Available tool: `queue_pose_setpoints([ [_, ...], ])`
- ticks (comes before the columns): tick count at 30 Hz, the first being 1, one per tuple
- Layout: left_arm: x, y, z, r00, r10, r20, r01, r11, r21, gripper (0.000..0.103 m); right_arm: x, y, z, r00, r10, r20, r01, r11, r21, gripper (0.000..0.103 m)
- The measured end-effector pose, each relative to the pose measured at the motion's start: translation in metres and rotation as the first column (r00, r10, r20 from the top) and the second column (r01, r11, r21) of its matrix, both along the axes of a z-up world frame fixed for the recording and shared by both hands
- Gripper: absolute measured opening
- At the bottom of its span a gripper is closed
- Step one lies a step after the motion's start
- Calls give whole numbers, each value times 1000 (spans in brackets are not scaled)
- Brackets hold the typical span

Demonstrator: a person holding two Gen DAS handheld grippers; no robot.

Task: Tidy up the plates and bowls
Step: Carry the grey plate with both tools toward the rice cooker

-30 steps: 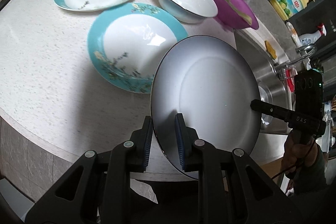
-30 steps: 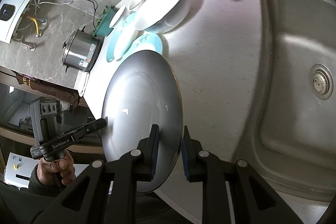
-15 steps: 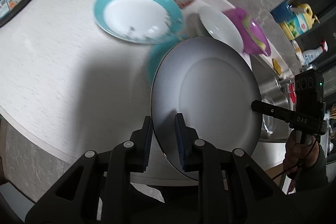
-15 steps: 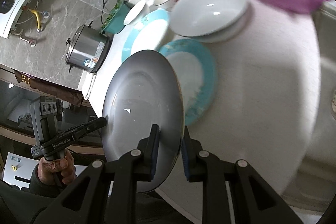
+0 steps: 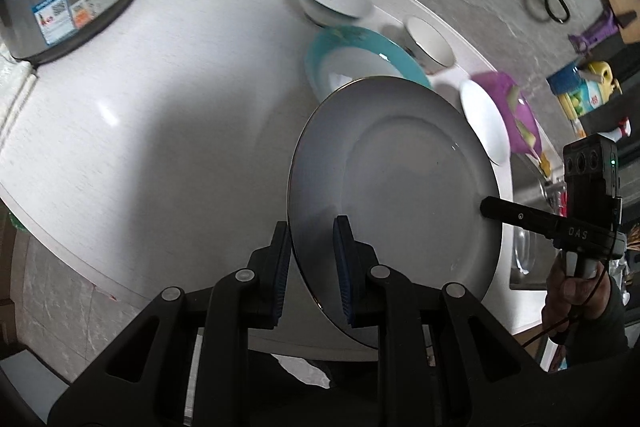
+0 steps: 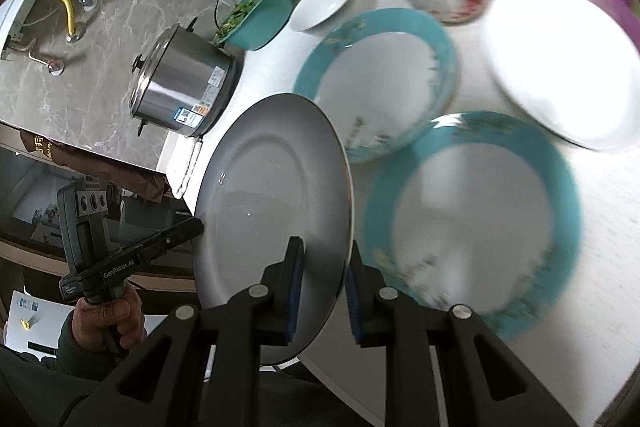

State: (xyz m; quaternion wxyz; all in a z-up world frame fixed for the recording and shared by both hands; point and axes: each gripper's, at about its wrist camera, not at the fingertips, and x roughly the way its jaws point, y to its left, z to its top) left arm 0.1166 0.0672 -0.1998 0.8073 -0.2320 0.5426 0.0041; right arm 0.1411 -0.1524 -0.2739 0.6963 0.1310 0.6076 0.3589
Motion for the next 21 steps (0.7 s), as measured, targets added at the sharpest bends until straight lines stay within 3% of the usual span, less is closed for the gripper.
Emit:
queue_pose_setpoints([
  [10,15,110,-18,998,-46,-31,46,999,8,19,4,82,-21,997,-48,-53,47,999,-14,23],
  [21,26,196,-67,990,-120,-74,120,993,-7,19,-7,125,-66,985,-136,-104,133,991,-32,23],
])
